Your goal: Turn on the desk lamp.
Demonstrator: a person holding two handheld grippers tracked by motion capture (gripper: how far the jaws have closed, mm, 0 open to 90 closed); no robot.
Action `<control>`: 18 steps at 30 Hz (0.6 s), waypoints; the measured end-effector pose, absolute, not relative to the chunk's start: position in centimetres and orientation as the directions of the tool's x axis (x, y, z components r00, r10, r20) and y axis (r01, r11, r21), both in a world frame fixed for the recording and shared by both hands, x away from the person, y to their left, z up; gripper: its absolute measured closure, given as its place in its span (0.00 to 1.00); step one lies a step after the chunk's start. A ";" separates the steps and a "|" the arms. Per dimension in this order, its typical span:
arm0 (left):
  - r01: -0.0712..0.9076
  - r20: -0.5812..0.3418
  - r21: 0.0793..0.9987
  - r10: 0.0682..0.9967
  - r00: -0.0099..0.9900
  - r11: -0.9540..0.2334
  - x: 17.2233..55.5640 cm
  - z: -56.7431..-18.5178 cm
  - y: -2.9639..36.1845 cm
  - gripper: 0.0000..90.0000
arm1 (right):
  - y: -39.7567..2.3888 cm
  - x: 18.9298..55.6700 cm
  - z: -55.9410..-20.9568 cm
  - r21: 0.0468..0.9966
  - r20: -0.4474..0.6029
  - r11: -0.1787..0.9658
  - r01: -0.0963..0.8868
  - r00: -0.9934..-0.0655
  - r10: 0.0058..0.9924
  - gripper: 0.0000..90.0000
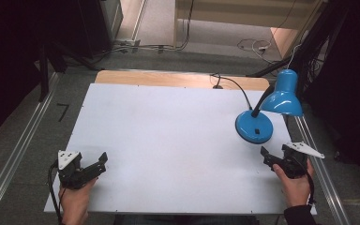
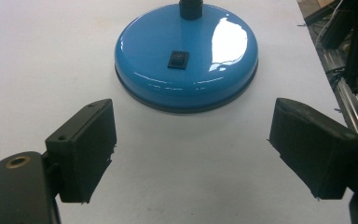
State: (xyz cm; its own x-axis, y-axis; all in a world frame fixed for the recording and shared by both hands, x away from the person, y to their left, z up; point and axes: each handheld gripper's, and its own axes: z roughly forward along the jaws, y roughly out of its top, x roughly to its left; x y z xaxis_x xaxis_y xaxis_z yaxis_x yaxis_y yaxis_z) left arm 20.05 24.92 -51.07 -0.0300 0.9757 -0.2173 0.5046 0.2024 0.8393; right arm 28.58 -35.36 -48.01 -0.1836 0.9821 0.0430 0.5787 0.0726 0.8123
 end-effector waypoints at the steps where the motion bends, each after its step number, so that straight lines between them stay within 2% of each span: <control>1: 0.505 -0.219 0.839 0.975 -0.029 0.203 20.1 -51.1 24.9 0.09 | -35.4 28.7 -48.0 0.813 0.039 0.076 0.577 -0.184 0.982 0.15; 18: 0.507 -0.221 0.838 0.975 -0.027 0.204 20.1 -51.1 25.0 0.09 | -34.7 30.1 -47.8 0.811 0.052 0.072 0.581 -0.194 0.980 0.17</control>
State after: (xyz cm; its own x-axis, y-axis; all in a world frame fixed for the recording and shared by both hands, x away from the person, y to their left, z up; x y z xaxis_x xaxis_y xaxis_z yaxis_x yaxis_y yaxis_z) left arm 20.07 25.02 -51.09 -0.0269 0.9749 -0.2208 0.5069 0.2037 0.8376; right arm 30.15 -34.72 -47.83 -0.1938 0.9797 0.0518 0.5811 0.0721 0.8106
